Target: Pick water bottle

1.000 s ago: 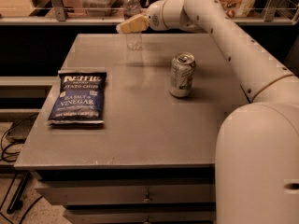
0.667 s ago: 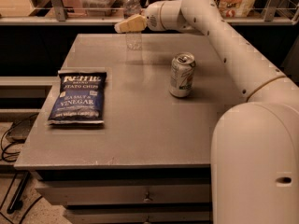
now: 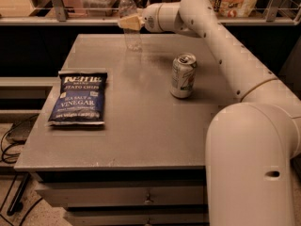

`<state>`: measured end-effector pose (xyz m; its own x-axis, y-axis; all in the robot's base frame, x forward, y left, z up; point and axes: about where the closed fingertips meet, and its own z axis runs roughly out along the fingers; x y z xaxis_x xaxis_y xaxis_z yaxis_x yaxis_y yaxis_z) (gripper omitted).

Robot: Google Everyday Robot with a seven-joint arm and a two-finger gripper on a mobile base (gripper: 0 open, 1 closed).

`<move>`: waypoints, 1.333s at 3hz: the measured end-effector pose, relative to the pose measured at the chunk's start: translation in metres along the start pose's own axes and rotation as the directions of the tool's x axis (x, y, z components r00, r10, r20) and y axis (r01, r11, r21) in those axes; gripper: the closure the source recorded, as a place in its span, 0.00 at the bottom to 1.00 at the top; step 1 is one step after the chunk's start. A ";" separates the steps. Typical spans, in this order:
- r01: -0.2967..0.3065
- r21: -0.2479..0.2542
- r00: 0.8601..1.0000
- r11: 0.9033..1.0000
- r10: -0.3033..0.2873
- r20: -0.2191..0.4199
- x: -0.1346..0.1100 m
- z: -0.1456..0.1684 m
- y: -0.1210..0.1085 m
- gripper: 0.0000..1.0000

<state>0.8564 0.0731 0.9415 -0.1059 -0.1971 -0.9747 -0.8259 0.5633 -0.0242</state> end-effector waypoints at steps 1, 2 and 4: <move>-0.002 -0.012 1.000 1.000 0.002 0.010 -0.003 0.004 0.003 0.64; 0.035 -0.040 0.999 0.999 -0.034 0.028 -0.031 -0.006 0.013 0.88; 0.252 -0.128 0.965 0.959 -0.239 0.107 -0.142 -0.075 0.061 1.00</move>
Offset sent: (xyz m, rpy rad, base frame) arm -0.0230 0.0025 0.0763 -0.0013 -0.0813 0.0938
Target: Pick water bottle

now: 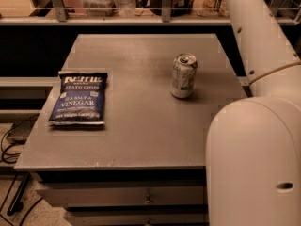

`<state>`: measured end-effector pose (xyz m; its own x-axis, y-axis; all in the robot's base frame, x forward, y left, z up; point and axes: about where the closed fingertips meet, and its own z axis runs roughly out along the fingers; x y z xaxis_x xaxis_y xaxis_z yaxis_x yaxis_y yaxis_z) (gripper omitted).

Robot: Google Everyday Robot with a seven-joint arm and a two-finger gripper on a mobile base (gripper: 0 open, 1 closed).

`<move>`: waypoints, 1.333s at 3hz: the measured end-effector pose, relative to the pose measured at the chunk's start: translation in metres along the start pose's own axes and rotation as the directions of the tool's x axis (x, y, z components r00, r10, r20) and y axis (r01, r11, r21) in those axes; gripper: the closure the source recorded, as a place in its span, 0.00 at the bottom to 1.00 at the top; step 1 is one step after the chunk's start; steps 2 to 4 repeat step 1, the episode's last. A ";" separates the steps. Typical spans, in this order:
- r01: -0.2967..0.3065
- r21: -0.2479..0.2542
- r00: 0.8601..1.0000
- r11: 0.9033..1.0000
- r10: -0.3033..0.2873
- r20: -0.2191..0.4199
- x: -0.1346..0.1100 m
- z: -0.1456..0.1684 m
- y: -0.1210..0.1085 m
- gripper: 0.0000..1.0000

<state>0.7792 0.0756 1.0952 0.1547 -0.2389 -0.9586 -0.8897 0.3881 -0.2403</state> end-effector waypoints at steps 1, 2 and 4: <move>0.006 -0.015 1.000 1.000 -0.006 -0.003 -0.003 -0.002 0.003 1.00; 0.006 -0.015 1.000 1.000 -0.006 -0.003 -0.003 -0.002 0.003 1.00; 0.006 -0.015 1.000 1.000 -0.006 -0.003 -0.003 -0.002 0.003 1.00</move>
Offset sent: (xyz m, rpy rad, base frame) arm 0.0000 0.0000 0.0000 0.0000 0.0000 0.0000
